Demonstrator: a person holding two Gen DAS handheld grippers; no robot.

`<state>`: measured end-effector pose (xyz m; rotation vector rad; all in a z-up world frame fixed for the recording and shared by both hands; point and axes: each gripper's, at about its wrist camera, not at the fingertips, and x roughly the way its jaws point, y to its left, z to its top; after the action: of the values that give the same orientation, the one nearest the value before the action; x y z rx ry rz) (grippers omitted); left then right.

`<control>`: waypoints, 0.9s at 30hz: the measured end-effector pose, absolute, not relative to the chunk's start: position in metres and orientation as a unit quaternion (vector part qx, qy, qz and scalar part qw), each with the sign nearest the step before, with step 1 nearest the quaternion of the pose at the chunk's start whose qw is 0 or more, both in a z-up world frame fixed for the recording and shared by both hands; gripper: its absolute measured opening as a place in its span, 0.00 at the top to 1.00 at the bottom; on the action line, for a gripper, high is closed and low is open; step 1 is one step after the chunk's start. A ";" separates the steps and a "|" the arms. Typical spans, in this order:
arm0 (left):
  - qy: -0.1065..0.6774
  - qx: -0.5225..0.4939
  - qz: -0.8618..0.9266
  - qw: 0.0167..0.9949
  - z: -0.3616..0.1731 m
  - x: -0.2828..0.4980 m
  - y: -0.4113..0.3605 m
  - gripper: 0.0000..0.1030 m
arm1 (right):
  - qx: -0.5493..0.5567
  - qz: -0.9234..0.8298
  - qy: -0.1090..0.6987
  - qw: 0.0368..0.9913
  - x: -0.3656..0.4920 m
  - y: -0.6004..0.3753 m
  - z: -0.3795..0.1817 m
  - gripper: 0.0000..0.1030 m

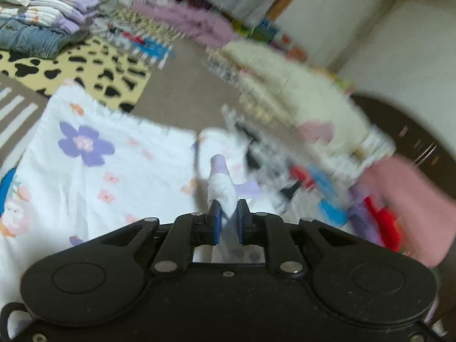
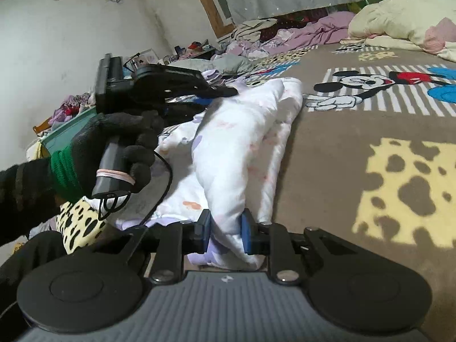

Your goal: Fold clothes

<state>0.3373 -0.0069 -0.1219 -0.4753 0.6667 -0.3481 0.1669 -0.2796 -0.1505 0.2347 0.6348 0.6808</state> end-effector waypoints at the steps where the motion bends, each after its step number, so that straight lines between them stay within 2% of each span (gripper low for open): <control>1: 0.337 -0.215 -0.169 0.901 -0.124 0.341 -0.011 0.90 | 0.112 0.327 0.307 0.887 0.167 -0.280 -0.151 0.77; 4: 0.336 -0.176 -0.154 0.912 -0.115 0.334 -0.014 0.76 | 0.118 0.328 0.292 0.891 0.160 -0.284 -0.146 0.75; 10: 0.285 -0.141 -0.169 0.933 -0.086 0.302 -0.013 0.75 | 0.091 0.286 0.211 0.930 0.138 -0.287 -0.121 0.73; 14: 0.289 -0.081 -0.198 0.933 -0.083 0.302 -0.038 0.75 | 0.075 0.285 0.169 0.940 0.142 -0.267 -0.113 0.73; 16: 0.299 -0.054 -0.203 0.931 -0.088 0.311 -0.052 0.75 | 0.068 0.285 0.181 0.939 0.152 -0.253 -0.117 0.73; 20: 0.389 0.041 -0.184 0.902 -0.120 0.346 -0.081 0.72 | 0.083 0.273 0.245 0.926 0.173 -0.248 -0.141 0.73; 22: 0.390 0.054 -0.186 0.900 -0.110 0.350 -0.084 0.72 | 0.090 0.272 0.266 0.920 0.180 -0.250 -0.150 0.73; 27: 0.336 0.028 -0.177 0.924 -0.080 0.369 -0.085 0.72 | 0.111 0.277 0.269 0.916 0.183 -0.257 -0.152 0.73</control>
<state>0.3695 -0.0850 -0.0804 0.0567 0.6900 -0.3642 0.1825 -0.2567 -0.1521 0.2294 0.5531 0.5706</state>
